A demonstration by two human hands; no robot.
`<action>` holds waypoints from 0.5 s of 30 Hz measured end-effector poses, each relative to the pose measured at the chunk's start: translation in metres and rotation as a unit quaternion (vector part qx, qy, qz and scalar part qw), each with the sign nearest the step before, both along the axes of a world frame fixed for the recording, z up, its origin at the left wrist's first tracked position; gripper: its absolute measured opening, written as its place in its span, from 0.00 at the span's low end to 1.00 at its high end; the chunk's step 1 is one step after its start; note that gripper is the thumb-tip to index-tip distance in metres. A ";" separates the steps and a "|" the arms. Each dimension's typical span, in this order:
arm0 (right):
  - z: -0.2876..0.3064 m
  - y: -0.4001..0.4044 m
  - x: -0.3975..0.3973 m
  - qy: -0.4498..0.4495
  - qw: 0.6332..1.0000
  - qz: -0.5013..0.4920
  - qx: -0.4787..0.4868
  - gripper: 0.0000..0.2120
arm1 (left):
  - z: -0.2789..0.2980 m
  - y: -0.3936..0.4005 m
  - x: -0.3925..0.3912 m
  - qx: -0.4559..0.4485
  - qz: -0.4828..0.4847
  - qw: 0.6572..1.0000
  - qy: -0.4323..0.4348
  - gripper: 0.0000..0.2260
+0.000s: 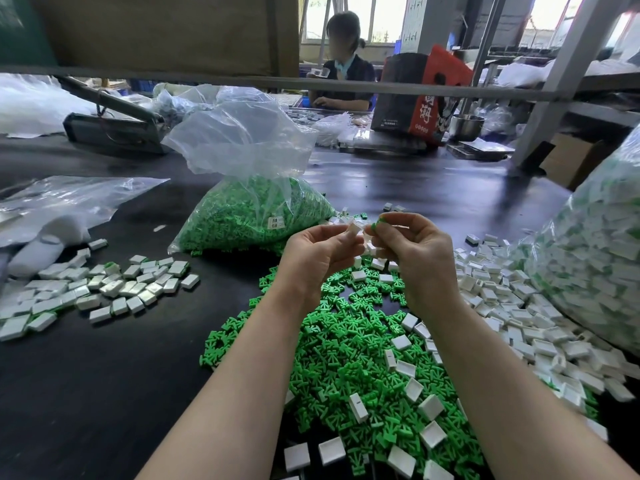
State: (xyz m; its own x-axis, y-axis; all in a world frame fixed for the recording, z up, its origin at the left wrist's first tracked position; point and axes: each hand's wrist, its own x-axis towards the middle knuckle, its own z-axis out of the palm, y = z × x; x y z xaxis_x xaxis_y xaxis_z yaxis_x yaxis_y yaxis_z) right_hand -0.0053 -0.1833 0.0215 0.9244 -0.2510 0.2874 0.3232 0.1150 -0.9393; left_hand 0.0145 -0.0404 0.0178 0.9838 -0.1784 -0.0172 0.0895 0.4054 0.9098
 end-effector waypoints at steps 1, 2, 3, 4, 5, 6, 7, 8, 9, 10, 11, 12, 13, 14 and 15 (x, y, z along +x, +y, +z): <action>0.000 0.000 0.000 -0.002 1.000 -0.001 0.005 0.04 | 0.000 0.000 0.000 0.011 0.004 1.000 -0.007 0.05; 0.000 0.001 0.000 -0.003 1.000 0.000 0.009 0.04 | 0.000 0.000 0.000 0.022 0.007 1.000 -0.015 0.05; 0.000 0.001 0.000 -0.004 1.000 0.001 0.012 0.04 | 0.000 -0.001 0.000 0.034 0.008 0.999 -0.024 0.05; -0.001 0.002 0.000 -0.005 1.000 0.000 0.014 0.04 | 0.000 -0.001 -0.001 0.046 0.008 0.998 -0.033 0.05; -0.001 0.003 0.001 -0.005 1.000 -0.003 0.016 0.04 | 0.000 -0.002 -0.001 0.056 0.007 0.998 -0.042 0.05; -0.002 0.003 0.001 -0.003 1.000 -0.007 0.016 0.04 | 0.000 -0.003 -0.002 0.064 0.005 0.997 -0.050 0.05; -0.003 0.004 0.002 0.003 1.000 -0.012 0.016 0.04 | 0.000 -0.003 -0.003 0.068 0.002 0.996 -0.054 0.06; -0.004 0.004 0.002 0.009 1.000 -0.016 0.015 0.04 | 0.000 -0.003 -0.003 0.068 0.000 0.996 -0.057 0.06; -0.004 0.003 0.002 0.015 1.000 -0.017 0.016 0.03 | 0.000 -0.004 -0.004 0.068 -0.001 0.996 -0.059 0.06; -0.005 0.003 0.003 0.020 0.999 -0.016 0.021 0.04 | 0.000 -0.004 -0.004 0.067 -0.002 0.996 -0.060 0.07; -0.006 0.002 0.003 0.025 0.999 -0.013 0.028 0.05 | 0.001 -0.004 -0.005 0.067 -0.003 0.996 -0.060 0.07; -0.006 0.002 0.003 0.031 0.999 -0.010 0.038 0.06 | 0.001 -0.004 -0.005 0.067 -0.003 0.996 -0.059 0.07; -0.006 0.003 0.003 0.037 0.998 -0.006 0.049 0.08 | 0.001 -0.004 -0.005 0.068 -0.003 0.996 -0.059 0.07; -0.007 0.004 0.003 0.042 0.997 -0.001 0.060 0.10 | 0.001 -0.004 -0.005 0.069 -0.002 0.996 -0.059 0.06; -0.007 0.004 0.003 0.045 0.997 0.004 0.066 0.12 | 0.002 -0.004 -0.005 0.070 -0.001 0.996 -0.061 0.06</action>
State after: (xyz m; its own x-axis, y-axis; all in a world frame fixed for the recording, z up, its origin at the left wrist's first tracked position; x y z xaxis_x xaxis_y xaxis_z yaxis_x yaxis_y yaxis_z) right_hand -0.0024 -0.1789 0.0147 0.9469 -0.2741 0.1680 0.2369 0.2415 -0.9410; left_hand 0.0099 -0.0442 0.0196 0.9798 -0.1841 0.0776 -0.0248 0.2732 0.9616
